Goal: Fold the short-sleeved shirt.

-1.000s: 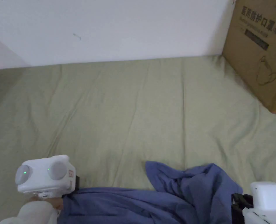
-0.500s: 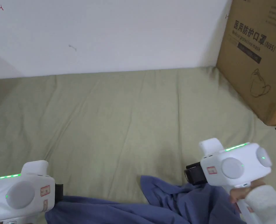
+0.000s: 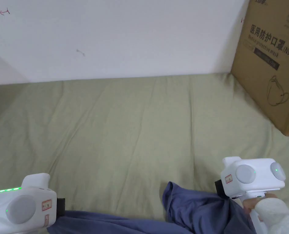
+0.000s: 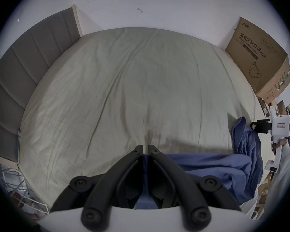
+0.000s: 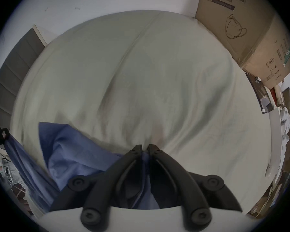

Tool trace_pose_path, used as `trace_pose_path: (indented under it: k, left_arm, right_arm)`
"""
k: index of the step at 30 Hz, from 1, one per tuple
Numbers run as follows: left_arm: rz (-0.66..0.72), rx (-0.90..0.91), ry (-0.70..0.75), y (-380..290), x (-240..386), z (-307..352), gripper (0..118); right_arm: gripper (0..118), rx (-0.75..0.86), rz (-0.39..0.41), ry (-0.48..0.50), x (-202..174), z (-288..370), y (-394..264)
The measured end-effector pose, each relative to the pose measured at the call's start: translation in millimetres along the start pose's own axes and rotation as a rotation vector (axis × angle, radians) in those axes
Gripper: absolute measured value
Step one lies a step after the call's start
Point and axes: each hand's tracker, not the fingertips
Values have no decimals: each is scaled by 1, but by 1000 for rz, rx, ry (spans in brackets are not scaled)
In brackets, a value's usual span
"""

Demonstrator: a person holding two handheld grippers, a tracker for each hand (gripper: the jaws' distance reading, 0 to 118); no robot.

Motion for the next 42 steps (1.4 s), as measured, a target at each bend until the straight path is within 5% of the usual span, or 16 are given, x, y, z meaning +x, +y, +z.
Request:
trace_pose_path:
  k: [12,21,42]
  left_arm:
    - [-31,298,68,61,-13,122,3]
    - [-47,545,101,94,-17,235,3]
    - [12,692,193,289,-23,277,3]
  right_arm:
    - [7,374,-66,-22,39,197,40]
    - [7,588,-202,1,75,338,59]
    - [7,768,-185,-43,33,453,247]
